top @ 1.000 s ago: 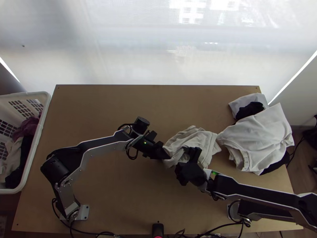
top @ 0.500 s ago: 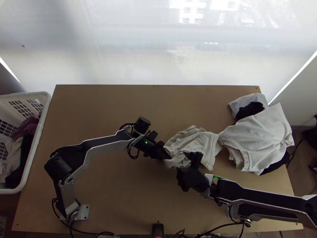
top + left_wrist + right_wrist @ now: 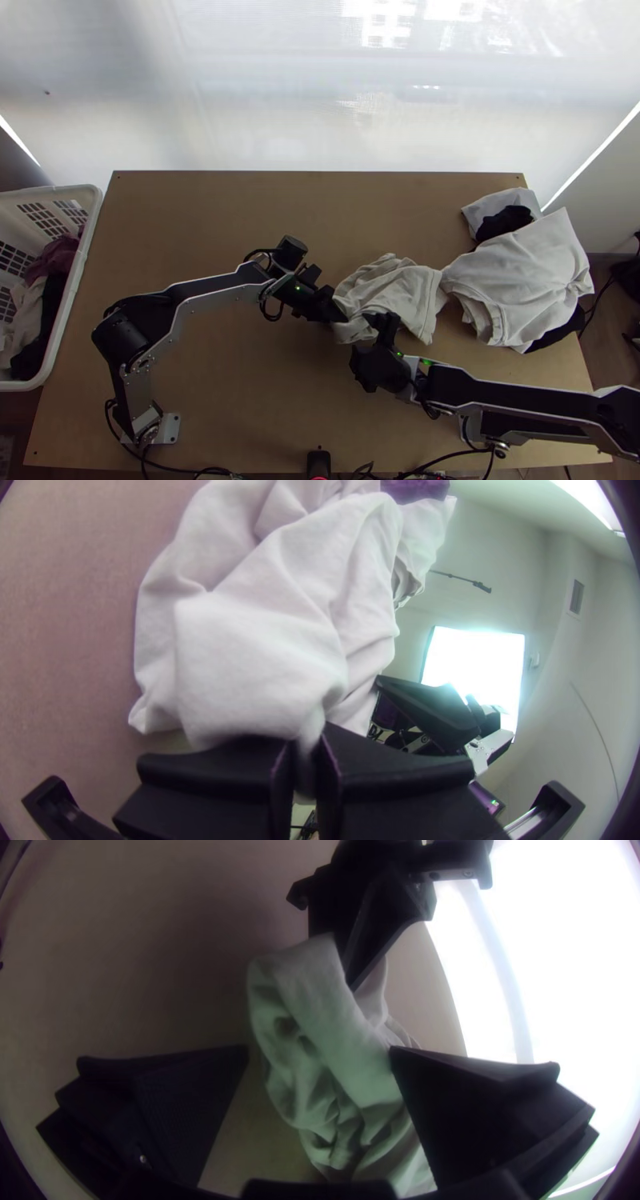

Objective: Fold the t-shirt

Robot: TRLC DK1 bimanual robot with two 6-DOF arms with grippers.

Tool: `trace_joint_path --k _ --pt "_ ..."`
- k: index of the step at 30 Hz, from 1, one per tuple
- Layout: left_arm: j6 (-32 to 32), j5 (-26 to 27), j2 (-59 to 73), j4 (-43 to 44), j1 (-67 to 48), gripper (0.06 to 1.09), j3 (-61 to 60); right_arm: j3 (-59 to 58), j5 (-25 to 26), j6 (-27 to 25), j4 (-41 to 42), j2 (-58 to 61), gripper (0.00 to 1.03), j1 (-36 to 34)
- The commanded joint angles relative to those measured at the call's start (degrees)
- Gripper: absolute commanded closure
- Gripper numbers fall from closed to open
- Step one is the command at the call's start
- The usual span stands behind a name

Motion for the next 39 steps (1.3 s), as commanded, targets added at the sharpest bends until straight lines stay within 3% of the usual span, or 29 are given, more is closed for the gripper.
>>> trace_joint_path --k 1,13,18,21,26,30,32,36,39 --pt "0.12 0.08 -0.08 -0.11 -1.06 1.05 0.04 -1.08 0.2 -2.89 4.26 1.53 0.05 -0.18" --pt "0.47 0.35 -0.26 -0.2 -3.08 1.05 -0.05 -3.9 0.99 -5.17 11.55 4.96 0.05 -0.79" --pt "0.64 0.7 -0.78 -0.2 -2.99 1.05 0.04 -4.95 0.99 -5.17 14.19 8.39 0.16 -1.32" --pt "0.73 0.87 -1.84 -0.2 -3.08 1.05 -0.23 -5.48 0.99 -5.44 15.86 9.97 0.16 -2.02" --pt "0.73 1.05 -3.07 -0.29 -3.08 1.05 -0.84 -5.48 0.99 -7.37 19.47 10.32 0.38 -3.78" --pt "0.73 1.49 -3.24 -0.29 -3.43 1.04 -0.84 -5.65 0.99 -7.9 21.66 9.97 0.65 -4.22" --pt "0.82 1.58 -3.42 -0.2 -3.61 0.93 -0.84 -5.65 0.99 -7.9 22.37 9.53 0.75 -4.39" --pt "1.26 2.63 -3.86 -0.2 -4.4 0.34 -0.84 -6.18 0.9 -9.04 22.37 7.95 0.91 -4.31" --pt "1.35 3.34 -5.27 -0.2 -4.49 0.2 -1.02 -7.68 0.9 -10.53 22.37 6.01 1.0 -4.39"
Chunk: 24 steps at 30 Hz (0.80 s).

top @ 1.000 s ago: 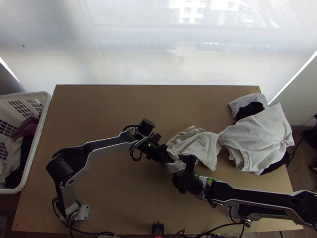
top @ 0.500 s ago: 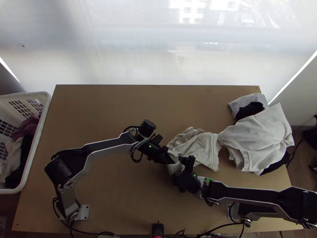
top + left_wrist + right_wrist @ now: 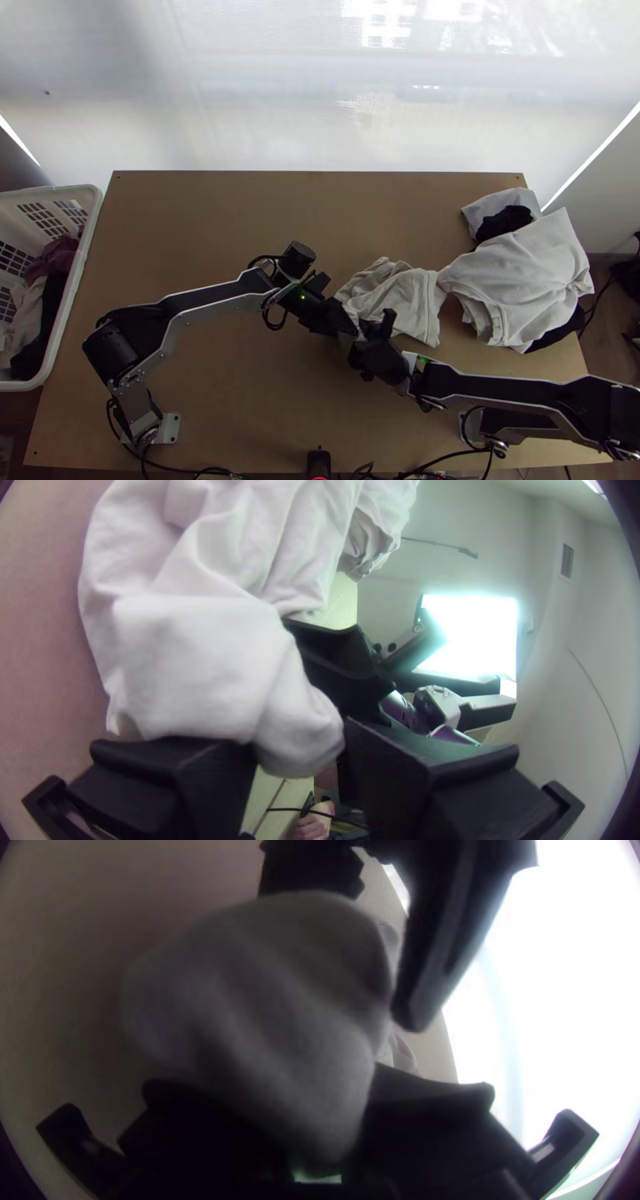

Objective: Fold the t-shirt

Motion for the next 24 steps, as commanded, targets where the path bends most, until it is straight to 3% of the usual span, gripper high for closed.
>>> trace_joint_path --k 1,4,10,15,21,24 --pt "0.23 2.01 -2.16 -0.02 -0.42 0.16 -0.05 -2.41 -0.06 -2.93 0.95 -3.92 1.0 -0.31" --pt "0.14 2.89 -4.01 -0.11 1.25 0.11 0.56 -3.91 -0.06 -4.43 0.42 -8.22 1.0 -0.31" --pt "-0.12 5.17 -6.03 -2.48 12.15 0.11 4.6 -3.82 -0.06 -8.65 -0.81 -16.05 1.0 -0.66" --pt "-0.12 5.17 -8.93 -2.57 23.13 0.11 4.69 -1.27 -0.15 -8.03 -7.49 -22.37 1.0 -1.01" --pt "0.14 5.08 -11.57 -4.42 30.87 0.11 4.34 -0.13 -0.06 -8.12 -9.95 -24.4 1.0 -4.26" --pt "0.85 5.0 -13.06 -4.94 32.54 0.11 2.14 3.3 -0.15 -4.78 -13.91 -25.19 1.0 -6.28"
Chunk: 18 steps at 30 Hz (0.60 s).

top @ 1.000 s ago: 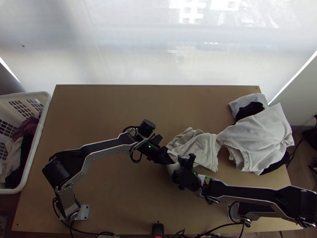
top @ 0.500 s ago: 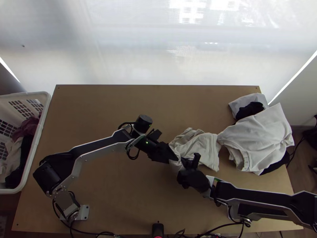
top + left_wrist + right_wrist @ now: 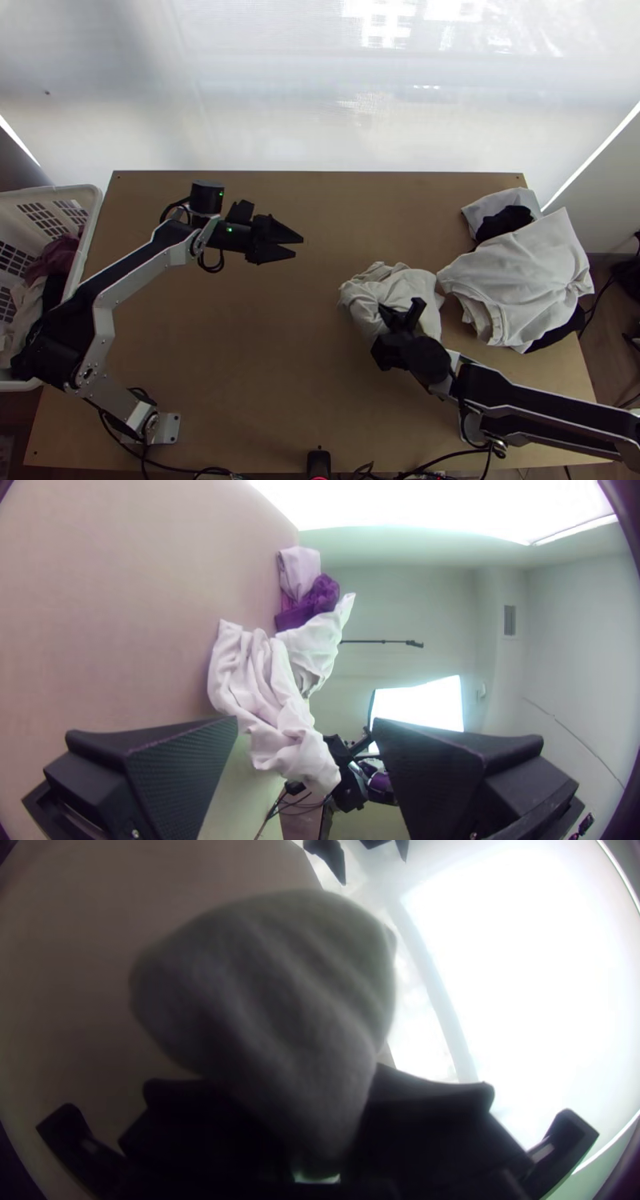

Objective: Fold the t-shirt

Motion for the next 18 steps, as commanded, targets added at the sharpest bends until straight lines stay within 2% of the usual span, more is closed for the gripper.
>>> trace_joint_path --k 1,9,18 --pt "1.46 -0.05 -3.49 -1.51 7.03 0.11 -2.74 5.23 -0.15 3.93 -6.37 -3.13 1.0 -4.28" --pt "1.73 -0.05 -3.67 -1.95 8.09 0.11 -2.91 10.33 -8.06 3.84 -7.25 -2.43 1.0 -20.01" --pt "2.25 -0.14 -4.55 -4.15 8.35 0.11 -2.91 17.8 -20.98 3.49 -9.19 -1.11 1.0 -47.52"
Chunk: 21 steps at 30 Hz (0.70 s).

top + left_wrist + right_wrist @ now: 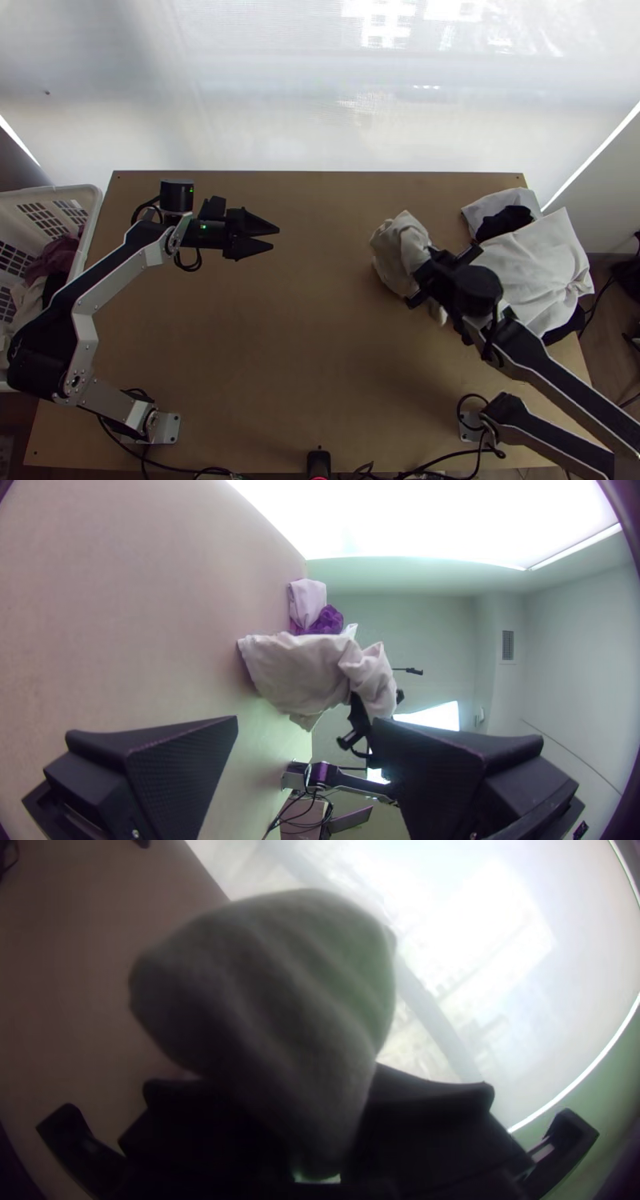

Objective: Fold the t-shirt

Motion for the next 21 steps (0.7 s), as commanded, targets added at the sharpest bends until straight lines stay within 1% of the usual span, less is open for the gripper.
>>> trace_joint_path --k 1,4,11,15,21 --pt "0.48 -0.12 -0.52 -1.35 0.68 0.11 -0.07 5.63 -9.03 0.06 -2.08 0.48 1.0 -21.05" --pt "0.57 -0.21 -0.52 -1.44 0.59 0.11 -0.07 6.77 -12.19 0.67 -3.23 0.57 1.0 -28.52" --pt "0.66 -0.21 -0.52 -2.23 0.59 0.11 0.11 8.44 -16.94 1.02 -5.42 -0.92 1.0 -42.32" --pt "1.19 -0.21 -0.52 -2.85 0.59 0.11 0.11 10.11 -20.1 2.43 -6.04 -0.48 1.0 -51.72" --pt "2.68 -0.21 -0.61 -4.61 0.24 0.11 0.02 9.67 -23.09 2.87 -7.53 -0.22 1.0 -62.09"
